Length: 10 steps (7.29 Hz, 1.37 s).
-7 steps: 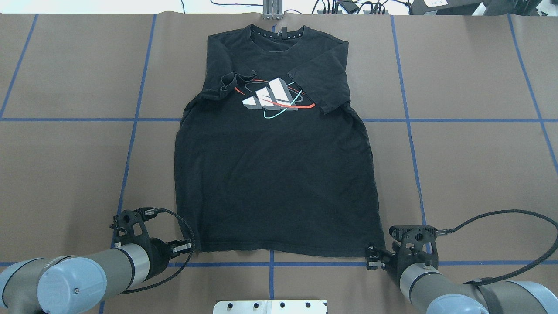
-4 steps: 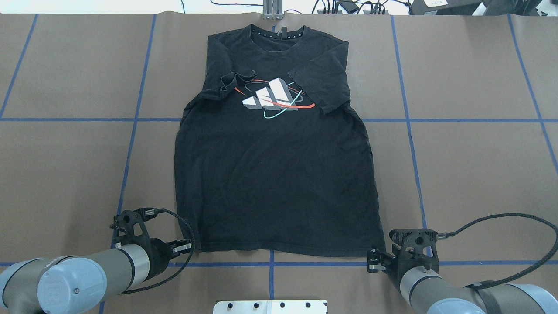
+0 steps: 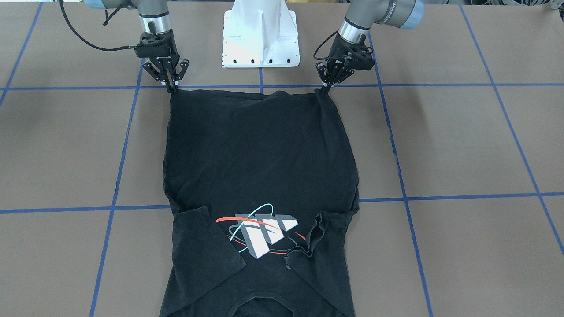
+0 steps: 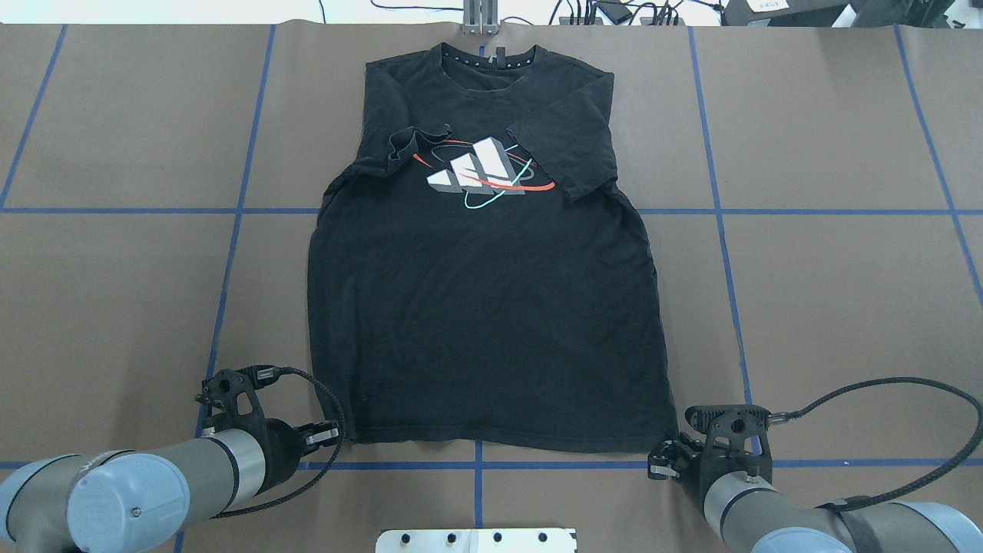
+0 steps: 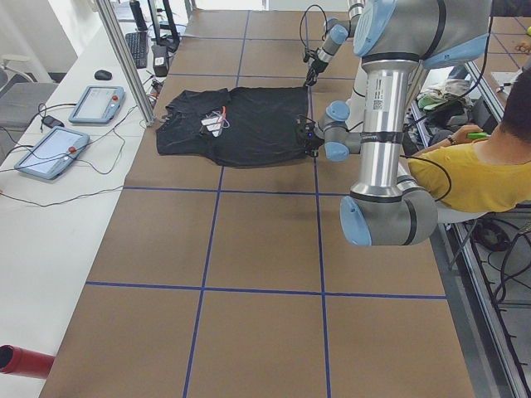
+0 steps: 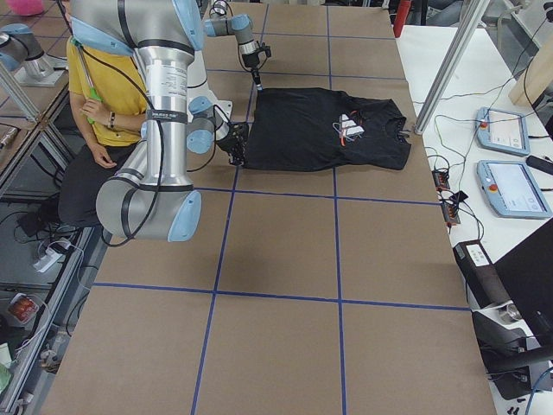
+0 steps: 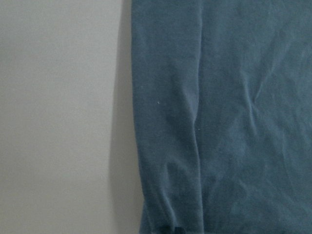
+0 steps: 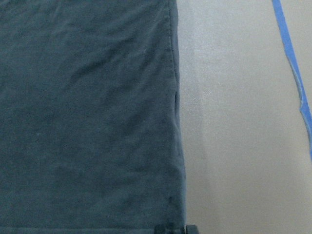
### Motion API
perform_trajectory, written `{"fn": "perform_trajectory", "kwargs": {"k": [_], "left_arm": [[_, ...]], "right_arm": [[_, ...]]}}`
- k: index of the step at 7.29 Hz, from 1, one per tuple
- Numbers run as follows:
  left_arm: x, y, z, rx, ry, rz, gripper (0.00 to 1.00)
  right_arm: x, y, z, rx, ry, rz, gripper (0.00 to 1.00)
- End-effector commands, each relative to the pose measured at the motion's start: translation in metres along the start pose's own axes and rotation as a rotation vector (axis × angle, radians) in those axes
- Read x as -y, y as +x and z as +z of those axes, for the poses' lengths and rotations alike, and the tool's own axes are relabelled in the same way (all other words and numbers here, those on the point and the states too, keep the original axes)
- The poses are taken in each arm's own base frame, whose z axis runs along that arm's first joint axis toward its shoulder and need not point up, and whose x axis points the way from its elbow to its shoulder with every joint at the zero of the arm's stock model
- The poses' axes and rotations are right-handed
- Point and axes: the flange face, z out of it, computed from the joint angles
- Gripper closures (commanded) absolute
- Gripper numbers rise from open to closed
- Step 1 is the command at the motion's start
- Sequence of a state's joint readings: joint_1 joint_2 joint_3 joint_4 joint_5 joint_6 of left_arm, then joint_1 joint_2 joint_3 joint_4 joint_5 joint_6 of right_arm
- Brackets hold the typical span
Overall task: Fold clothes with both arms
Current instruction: 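Grasp the hem corners with the left and right grippers, then lift the hem with both grippers and fold it toward the collar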
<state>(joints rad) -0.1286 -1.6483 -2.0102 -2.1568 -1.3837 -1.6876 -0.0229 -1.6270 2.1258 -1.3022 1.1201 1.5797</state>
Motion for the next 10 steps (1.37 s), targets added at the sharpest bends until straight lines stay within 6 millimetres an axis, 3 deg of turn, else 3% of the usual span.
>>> {"fn": "perform_trajectory", "kwargs": {"k": [1, 2, 4, 5, 6, 7, 8, 10], "left_arm": [[0.0, 0.001, -0.001, -0.003, 0.001, -0.002, 1.0], [0.0, 0.001, -0.001, -0.003, 0.001, 0.0, 1.0], [0.001, 0.005, -0.005, -0.013, -0.003, -0.002, 1.0], [0.003, 0.012, -0.027, -0.038, -0.033, 0.006, 1.0], [0.006, 0.021, -0.046, -0.051, -0.068, -0.001, 1.0], [0.007, 0.033, -0.069, -0.058, -0.092, 0.0, 1.0], [0.006, 0.048, -0.104, -0.069, -0.144, -0.002, 1.0], [-0.007, 0.056, -0.168, -0.093, -0.253, 0.005, 1.0]], "right_arm": [[0.001, -0.003, -0.003, 0.008, -0.001, 0.004, 0.92], [0.002, -0.003, -0.004, 0.01, 0.0, 0.008, 1.0], [0.007, -0.007, -0.012, 0.028, 0.002, 0.017, 1.0], [0.019, -0.01, -0.034, 0.064, 0.004, 0.037, 1.0], [0.034, -0.017, -0.067, 0.072, 0.0, 0.038, 1.0], [0.053, -0.022, -0.121, 0.076, -0.034, 0.031, 1.0], [0.055, -0.023, -0.162, 0.082, -0.105, 0.005, 1.0], [0.035, -0.029, -0.214, 0.156, -0.204, -0.054, 1.0]]}}
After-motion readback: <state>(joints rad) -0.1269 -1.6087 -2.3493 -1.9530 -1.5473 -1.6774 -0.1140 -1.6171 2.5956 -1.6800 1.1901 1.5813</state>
